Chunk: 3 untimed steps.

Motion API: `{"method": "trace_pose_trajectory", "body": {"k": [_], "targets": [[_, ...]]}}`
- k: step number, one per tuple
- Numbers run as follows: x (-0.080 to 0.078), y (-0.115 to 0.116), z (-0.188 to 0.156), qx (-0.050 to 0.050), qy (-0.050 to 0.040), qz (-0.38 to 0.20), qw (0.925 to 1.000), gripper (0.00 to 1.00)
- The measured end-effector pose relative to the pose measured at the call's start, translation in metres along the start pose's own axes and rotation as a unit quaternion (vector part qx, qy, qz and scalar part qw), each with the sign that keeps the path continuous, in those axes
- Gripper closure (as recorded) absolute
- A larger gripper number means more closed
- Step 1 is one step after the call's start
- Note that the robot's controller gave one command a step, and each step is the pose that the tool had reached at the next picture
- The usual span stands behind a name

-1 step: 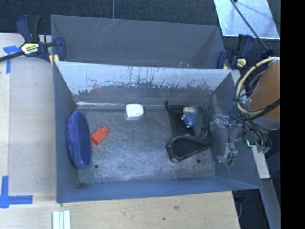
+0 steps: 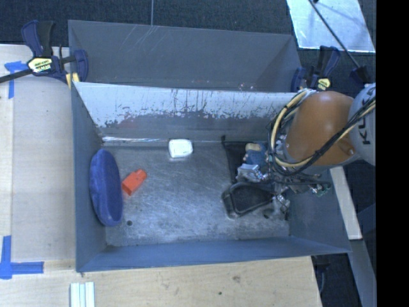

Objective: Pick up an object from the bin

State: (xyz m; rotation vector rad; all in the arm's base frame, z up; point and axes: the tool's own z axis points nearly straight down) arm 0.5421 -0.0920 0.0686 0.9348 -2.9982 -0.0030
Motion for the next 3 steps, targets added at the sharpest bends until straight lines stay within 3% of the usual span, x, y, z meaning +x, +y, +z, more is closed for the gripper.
{"method": "trace_pose_trajectory", "body": {"k": [1,2,3], "targets": [[0.000,-0.002,-0.002,0.002,-0.0011,0.000,1.0000,1.00],[0.047,0.018,-0.115,0.002,-0.0007,-0.033,0.9994,1.00],[0.018,-0.005,-0.338,0.004,-0.0029,-0.076,0.9971,1.00]]}}
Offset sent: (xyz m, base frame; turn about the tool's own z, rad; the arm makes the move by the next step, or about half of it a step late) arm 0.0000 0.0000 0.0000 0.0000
